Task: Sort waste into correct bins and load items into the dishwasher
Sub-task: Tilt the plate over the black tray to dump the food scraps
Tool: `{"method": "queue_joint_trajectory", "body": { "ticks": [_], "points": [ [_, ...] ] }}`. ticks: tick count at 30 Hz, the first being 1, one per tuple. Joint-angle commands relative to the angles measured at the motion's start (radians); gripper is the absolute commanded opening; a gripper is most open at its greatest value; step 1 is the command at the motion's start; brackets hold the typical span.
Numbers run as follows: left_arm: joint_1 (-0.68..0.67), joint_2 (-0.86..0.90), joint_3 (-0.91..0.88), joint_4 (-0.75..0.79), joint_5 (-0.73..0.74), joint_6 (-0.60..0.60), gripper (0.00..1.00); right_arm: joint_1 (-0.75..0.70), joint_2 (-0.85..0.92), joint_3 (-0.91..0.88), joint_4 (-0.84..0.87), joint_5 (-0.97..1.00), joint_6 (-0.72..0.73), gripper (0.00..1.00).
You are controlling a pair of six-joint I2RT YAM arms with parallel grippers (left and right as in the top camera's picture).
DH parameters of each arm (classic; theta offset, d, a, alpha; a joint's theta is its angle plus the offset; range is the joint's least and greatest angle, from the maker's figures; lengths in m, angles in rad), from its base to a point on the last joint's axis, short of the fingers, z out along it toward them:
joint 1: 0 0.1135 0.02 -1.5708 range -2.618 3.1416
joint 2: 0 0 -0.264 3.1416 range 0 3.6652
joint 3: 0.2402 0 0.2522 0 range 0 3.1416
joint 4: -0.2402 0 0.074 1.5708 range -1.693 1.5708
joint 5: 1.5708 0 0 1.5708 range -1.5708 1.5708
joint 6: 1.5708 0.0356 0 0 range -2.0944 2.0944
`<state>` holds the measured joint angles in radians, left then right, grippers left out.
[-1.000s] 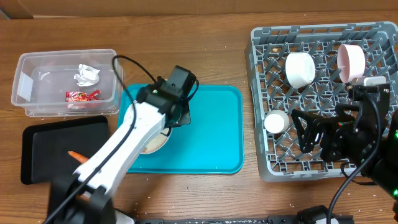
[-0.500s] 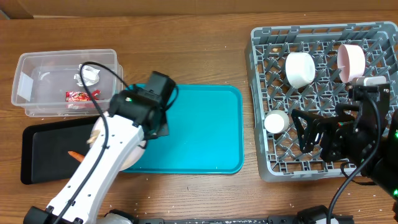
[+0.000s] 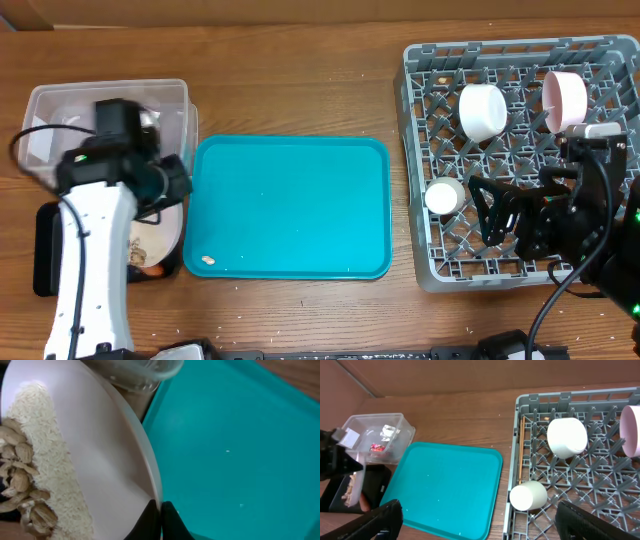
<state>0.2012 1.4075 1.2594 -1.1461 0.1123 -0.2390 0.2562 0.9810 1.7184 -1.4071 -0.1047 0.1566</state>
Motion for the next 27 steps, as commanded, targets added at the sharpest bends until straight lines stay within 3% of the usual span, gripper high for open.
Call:
{"method": "queue_joint_trajectory", "body": {
  "ticks": [1, 8, 19, 27],
  "points": [
    [0.148, -0.062, 0.018, 0.005, 0.317, 0.208, 0.04, 0.002, -0.002, 0.002, 0.006, -0.006, 0.001, 1.0],
    [0.353, -0.108, -0.007, -0.014, 0.61, 0.35, 0.04, 0.002, -0.002, 0.002, 0.006, -0.006, 0.0, 1.0],
    [0.671, -0.166, -0.156, -0.002, 0.928, 0.452, 0.05, 0.002, -0.002, 0.002, 0.006, -0.006, 0.0, 1.0],
    [0.87, -0.166, -0.234, -0.093, 1.226, 0.666, 0.04, 0.002, -0.002, 0.002, 0.005, -0.005, 0.0, 1.0]
  ]
}}
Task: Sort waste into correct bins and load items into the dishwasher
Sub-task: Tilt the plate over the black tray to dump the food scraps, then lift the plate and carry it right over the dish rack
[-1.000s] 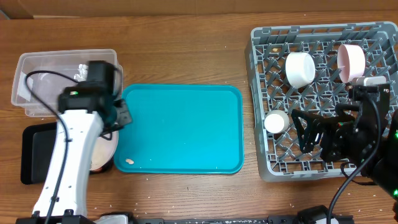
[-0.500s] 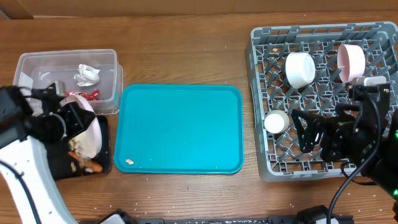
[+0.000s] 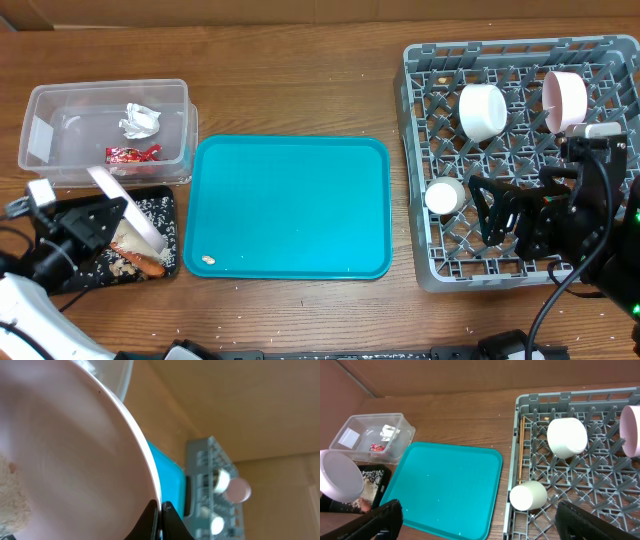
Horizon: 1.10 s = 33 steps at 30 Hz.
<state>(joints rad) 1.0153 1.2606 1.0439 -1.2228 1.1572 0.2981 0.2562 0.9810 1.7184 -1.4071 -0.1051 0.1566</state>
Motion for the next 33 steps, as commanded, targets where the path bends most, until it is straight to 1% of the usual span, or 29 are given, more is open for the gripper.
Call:
{"method": "queue_joint_trajectory", "body": {
  "ticks": [1, 3, 4, 8, 13, 16, 22, 26, 30, 31, 33],
  "points": [
    [0.077, -0.019, -0.027, -0.026, 0.222, 0.144, 0.04, 0.002, -0.002, 0.002, 0.006, -0.005, 0.0, 1.0],
    [0.111, -0.019, -0.04, -0.046, 0.297, 0.183, 0.04, 0.002, -0.002, 0.002, 0.005, -0.005, 0.0, 1.0],
    [0.124, -0.019, -0.044, -0.056, 0.312, 0.195, 0.04, 0.002, -0.002, 0.002, 0.005, -0.005, 0.0, 1.0],
    [0.143, -0.019, -0.047, -0.09, 0.307, 0.235, 0.04, 0.002, -0.002, 0.002, 0.005, -0.005, 0.0, 1.0],
    [0.143, -0.019, -0.047, -0.106, 0.331, 0.243, 0.04, 0.002, -0.002, 0.002, 0.005, -0.005, 0.001, 1.0],
    [0.121, -0.019, -0.047, -0.156, 0.343, 0.334, 0.04, 0.002, -0.002, 0.002, 0.005, -0.005, 0.0, 1.0],
    [0.062, -0.03, -0.047, -0.203, 0.309, 0.362, 0.04, 0.002, -0.002, 0.002, 0.005, -0.005, 0.0, 1.0],
    [-0.037, -0.066, -0.046, -0.219, 0.299, 0.383, 0.04, 0.002, -0.002, 0.002, 0.005, -0.005, 0.0, 1.0],
    [-0.222, -0.12, -0.037, -0.201, 0.24, 0.375, 0.04, 0.002, -0.002, 0.002, 0.005, -0.005, 0.001, 1.0],
    [-0.277, -0.13, -0.032, -0.183, 0.218, 0.352, 0.04, 0.002, -0.002, 0.002, 0.006, -0.005, 0.001, 1.0],
    [-0.406, -0.143, -0.03, -0.087, 0.2, 0.237, 0.04, 0.002, -0.002, 0.002, 0.006, -0.005, 0.0, 1.0]
  ]
}}
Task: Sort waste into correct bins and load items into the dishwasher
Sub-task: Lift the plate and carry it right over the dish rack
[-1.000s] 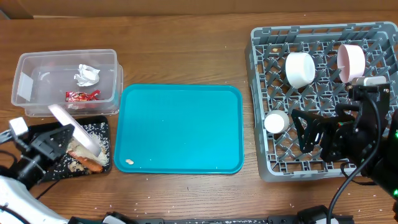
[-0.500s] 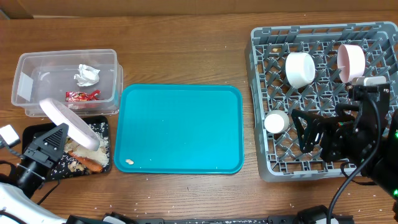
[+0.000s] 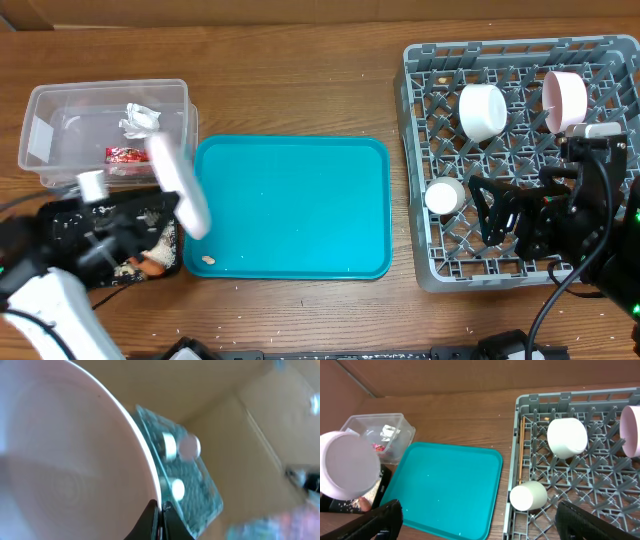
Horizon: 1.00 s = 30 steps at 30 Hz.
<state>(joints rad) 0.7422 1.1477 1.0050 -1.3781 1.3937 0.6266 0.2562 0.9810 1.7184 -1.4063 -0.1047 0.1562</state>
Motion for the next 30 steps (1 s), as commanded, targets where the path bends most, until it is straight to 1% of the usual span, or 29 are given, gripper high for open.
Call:
{"method": "queue_joint_trajectory", "body": {
  "ticks": [1, 2, 4, 5, 7, 9, 11, 13, 14, 17, 21, 23, 27, 30],
  "points": [
    [-0.193, -0.032, 0.009, 0.132, -0.034, -0.144, 0.04, 0.002, -0.002, 0.002, 0.005, -0.006, 0.001, 1.0],
    [-0.255, -0.031, 0.009, 0.212, -0.032, -0.212, 0.04, 0.002, -0.002, 0.002, 0.005, -0.006, 0.001, 1.0],
    [-0.38, -0.025, 0.009, 0.444, -0.028, -0.415, 0.04, 0.002, -0.002, 0.002, 0.005, -0.006, 0.001, 1.0],
    [-0.441, -0.02, 0.009, 0.591, -0.03, -0.541, 0.04, 0.002, -0.002, 0.002, 0.005, -0.006, 0.001, 1.0],
    [-0.565, 0.0, 0.009, 0.925, -0.08, -0.808, 0.04, 0.002, -0.002, 0.002, 0.005, -0.006, 0.001, 1.0],
    [-0.69, 0.032, 0.009, 1.252, -0.186, -1.035, 0.04, 0.002, -0.002, 0.002, 0.005, -0.006, 0.001, 1.0],
    [-0.81, 0.079, 0.009, 1.54, -0.304, -1.197, 0.04, 0.002, -0.002, 0.002, 0.005, -0.006, 0.001, 1.0],
    [-0.923, 0.14, 0.01, 1.76, -0.444, -1.349, 0.04, 0.002, -0.002, 0.002, 0.005, -0.006, 0.001, 1.0],
    [-0.974, 0.174, 0.01, 1.845, -0.504, -1.407, 0.04, 0.002, -0.002, 0.002, 0.005, -0.006, 0.001, 1.0],
    [-1.105, 0.297, 0.01, 2.053, -0.669, -1.564, 0.04, 0.002, -0.002, 0.002, 0.005, -0.006, 0.001, 1.0],
    [-1.244, 0.468, 0.012, 2.305, -0.843, -1.708, 0.04, 0.002, -0.002, 0.002, 0.005, -0.006, 0.001, 1.0],
    [-1.299, 0.55, 0.016, 2.405, -0.919, -1.796, 0.04, 0.002, -0.002, 0.002, 0.005, -0.006, 0.001, 1.0],
    [-1.366, 0.686, 0.031, 2.512, -1.005, -1.918, 0.04, 0.002, -0.002, 0.002, 0.005, -0.006, 0.001, 1.0],
    [-1.379, 0.759, 0.042, 2.565, -1.009, -1.952, 0.04, 0.002, -0.002, 0.002, 0.005, -0.006, 0.001, 1.0]
  ]
}}
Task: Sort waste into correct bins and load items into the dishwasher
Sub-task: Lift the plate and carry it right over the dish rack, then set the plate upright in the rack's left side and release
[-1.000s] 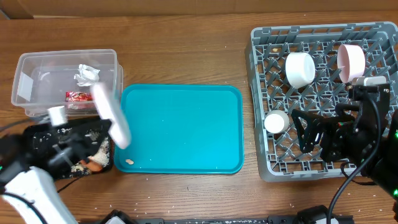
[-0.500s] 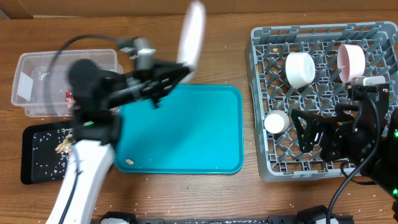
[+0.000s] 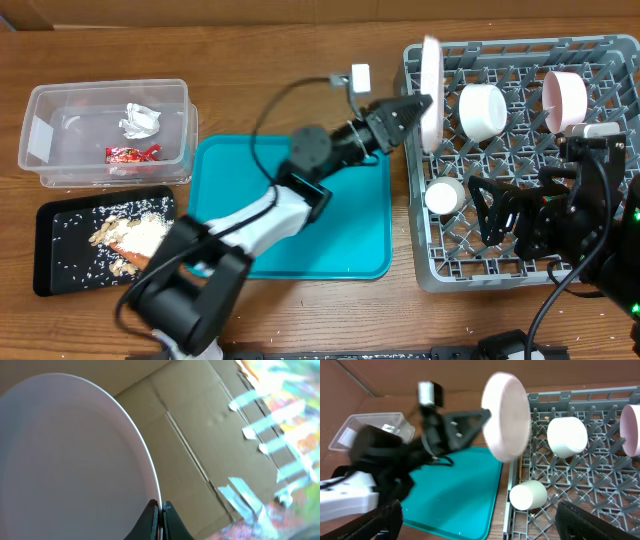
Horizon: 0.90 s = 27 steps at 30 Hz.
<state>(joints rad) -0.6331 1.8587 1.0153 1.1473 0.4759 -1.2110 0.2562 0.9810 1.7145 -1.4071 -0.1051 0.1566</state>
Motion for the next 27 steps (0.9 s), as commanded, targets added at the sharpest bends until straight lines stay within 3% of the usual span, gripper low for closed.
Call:
{"method": "queue_joint_trajectory", "body": {
  "ticks": [1, 5, 8, 9, 10, 12, 15, 18, 23, 27],
  "points": [
    [-0.003, 0.06, 0.033, 0.043, -0.09, -0.122, 0.04, 0.002, -0.002, 0.005, 0.005, -0.005, 0.0, 1.0],
    [0.0, 0.097, 0.033, 0.031, -0.103, -0.122, 0.05, 0.002, -0.002, 0.005, 0.005, -0.005, 0.0, 1.0],
    [0.0, 0.105, 0.033, -0.003, -0.138, -0.085, 0.23, 0.002, -0.002, 0.005, 0.005, -0.005, 0.0, 1.0],
    [0.0, 0.105, 0.033, -0.008, -0.138, -0.076, 0.32, 0.002, -0.002, 0.005, 0.005, -0.005, 0.0, 1.0],
    [0.0, 0.105, 0.033, -0.008, -0.134, -0.058, 0.51, 0.002, -0.002, 0.005, 0.006, -0.005, 0.0, 1.0],
    [0.005, 0.104, 0.034, -0.009, -0.097, -0.016, 1.0, 0.002, -0.002, 0.005, 0.005, -0.005, 0.001, 1.0],
    [0.021, 0.094, 0.043, -0.032, -0.02, 0.05, 1.0, 0.002, -0.002, 0.005, 0.005, -0.005, 0.0, 1.0],
    [0.053, 0.04, 0.057, -0.202, 0.032, 0.112, 1.0, 0.002, -0.002, 0.005, 0.005, -0.005, 0.001, 1.0],
    [0.108, -0.152, 0.118, -0.698, 0.028, 0.38, 1.0, 0.002, -0.002, 0.005, 0.006, -0.005, 0.0, 1.0],
    [0.141, -0.348, 0.236, -1.259, -0.166, 0.656, 1.0, 0.002, -0.002, 0.005, 0.005, -0.005, 0.0, 1.0]
  ]
}}
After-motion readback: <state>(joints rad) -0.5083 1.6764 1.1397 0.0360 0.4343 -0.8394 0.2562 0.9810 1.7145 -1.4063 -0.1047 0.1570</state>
